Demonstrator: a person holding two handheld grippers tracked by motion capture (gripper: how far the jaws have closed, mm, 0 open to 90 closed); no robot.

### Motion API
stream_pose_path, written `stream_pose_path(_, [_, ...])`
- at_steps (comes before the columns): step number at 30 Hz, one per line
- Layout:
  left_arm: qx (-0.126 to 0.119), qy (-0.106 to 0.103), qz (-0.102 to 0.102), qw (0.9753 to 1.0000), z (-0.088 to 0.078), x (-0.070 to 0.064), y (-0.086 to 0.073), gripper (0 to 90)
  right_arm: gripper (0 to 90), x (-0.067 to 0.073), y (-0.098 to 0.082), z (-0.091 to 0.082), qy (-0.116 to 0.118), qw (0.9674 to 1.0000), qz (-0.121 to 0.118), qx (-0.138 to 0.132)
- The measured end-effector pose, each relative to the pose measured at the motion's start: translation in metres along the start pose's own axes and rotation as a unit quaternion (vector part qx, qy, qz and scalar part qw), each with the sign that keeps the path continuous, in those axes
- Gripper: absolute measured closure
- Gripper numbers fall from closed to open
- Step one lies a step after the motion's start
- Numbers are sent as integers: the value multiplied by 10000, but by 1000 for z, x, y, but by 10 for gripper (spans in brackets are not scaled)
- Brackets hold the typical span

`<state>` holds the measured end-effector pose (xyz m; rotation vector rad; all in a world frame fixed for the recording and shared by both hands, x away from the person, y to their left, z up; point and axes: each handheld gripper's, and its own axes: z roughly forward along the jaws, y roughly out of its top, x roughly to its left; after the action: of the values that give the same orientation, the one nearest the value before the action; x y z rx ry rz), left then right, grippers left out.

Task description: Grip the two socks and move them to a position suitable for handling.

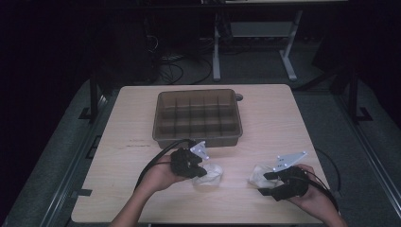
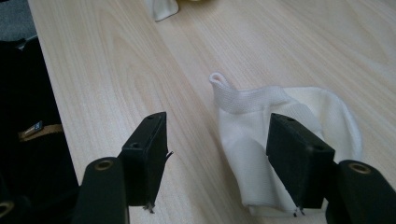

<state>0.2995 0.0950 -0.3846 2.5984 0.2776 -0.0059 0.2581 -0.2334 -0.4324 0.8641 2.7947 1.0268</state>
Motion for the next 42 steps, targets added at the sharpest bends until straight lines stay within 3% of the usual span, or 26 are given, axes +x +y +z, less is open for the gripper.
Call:
stream_pose_path(8, [61,-343,195,9992,0,-19,-4,850,380,0,0,1,-12,10000,-15,18])
stream_pose_path(10, [82,-347,209,9991,0,-20,-5,846,380,0,0,0,-13,10000,-26,11])
stream_pose_path(15, [153,-356,106,9992,5,-17,-9,836,380,1,1,1,5,10000,-59,12])
stream_pose_path(23, [569,-299,-119,9979,30,-8,-25,835,384,1,1,1,14,10000,-58,-4])
stream_pose_path(34, [702,-286,-204,9969,48,-1,-23,820,385,3,1,0,12,10000,-49,13])
stream_pose_path(42, [566,-344,-226,9975,56,4,-14,821,386,2,1,0,16,10000,-59,3])
